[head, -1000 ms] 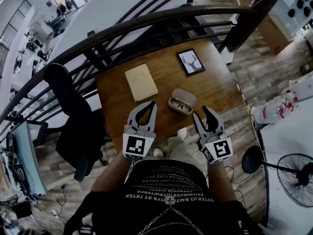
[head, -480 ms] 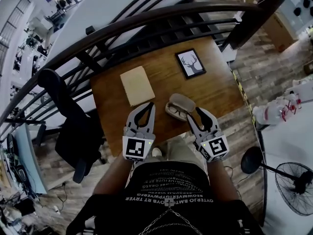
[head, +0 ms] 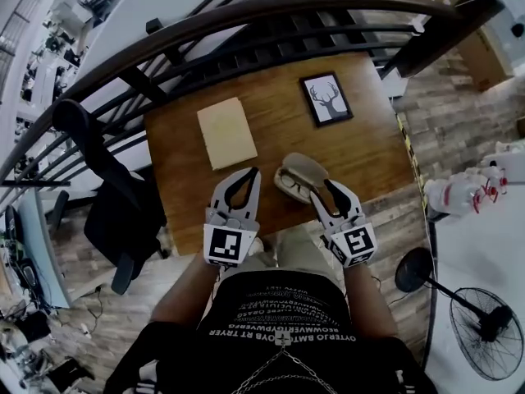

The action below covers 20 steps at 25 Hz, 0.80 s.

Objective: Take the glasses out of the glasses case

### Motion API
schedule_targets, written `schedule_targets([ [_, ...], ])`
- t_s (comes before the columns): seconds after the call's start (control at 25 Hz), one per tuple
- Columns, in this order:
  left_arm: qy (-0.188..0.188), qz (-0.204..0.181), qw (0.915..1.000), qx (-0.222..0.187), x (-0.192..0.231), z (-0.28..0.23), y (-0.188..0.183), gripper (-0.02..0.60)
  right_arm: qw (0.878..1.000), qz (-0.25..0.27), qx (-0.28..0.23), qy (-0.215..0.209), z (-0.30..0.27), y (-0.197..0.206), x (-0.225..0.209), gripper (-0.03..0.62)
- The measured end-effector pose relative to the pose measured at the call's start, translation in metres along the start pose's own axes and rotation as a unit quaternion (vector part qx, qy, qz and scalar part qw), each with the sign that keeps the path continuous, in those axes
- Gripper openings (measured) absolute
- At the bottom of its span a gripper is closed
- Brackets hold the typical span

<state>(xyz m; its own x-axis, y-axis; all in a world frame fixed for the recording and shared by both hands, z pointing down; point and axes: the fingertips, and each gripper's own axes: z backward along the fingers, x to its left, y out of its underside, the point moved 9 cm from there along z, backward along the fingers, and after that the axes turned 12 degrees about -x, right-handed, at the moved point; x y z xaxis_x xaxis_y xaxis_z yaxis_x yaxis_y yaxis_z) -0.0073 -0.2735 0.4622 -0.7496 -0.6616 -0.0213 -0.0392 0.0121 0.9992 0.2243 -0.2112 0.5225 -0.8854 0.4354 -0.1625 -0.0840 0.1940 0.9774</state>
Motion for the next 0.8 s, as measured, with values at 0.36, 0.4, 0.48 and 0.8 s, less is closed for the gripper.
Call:
schedule_targets([
  [0.36, -0.001, -0.001, 1.0000, 0.004, -0.006, -0.007, 0.006, 0.028, 0.997, -0.017, 0.067, -0.025, -0.020, 0.052, -0.016, 0.147],
  [0.4, -0.001, -0.001, 1.0000, 0.004, -0.006, -0.007, 0.006, 0.028, 0.997, -0.018, 0.073, -0.025, -0.023, 0.057, -0.017, 0.147],
  [0.48, -0.001, 0.000, 1.0000, 0.005, -0.008, -0.005, 0.007, 0.028, 0.996, -0.019, 0.085, -0.027, -0.029, 0.070, -0.020, 0.147],
  [0.8, -0.014, 0.005, 0.9997, 0.020, -0.005, 0.000, 0.016, 0.028, 0.990, -0.004, 0.132, -0.045, -0.049, 0.106, -0.027, 0.147],
])
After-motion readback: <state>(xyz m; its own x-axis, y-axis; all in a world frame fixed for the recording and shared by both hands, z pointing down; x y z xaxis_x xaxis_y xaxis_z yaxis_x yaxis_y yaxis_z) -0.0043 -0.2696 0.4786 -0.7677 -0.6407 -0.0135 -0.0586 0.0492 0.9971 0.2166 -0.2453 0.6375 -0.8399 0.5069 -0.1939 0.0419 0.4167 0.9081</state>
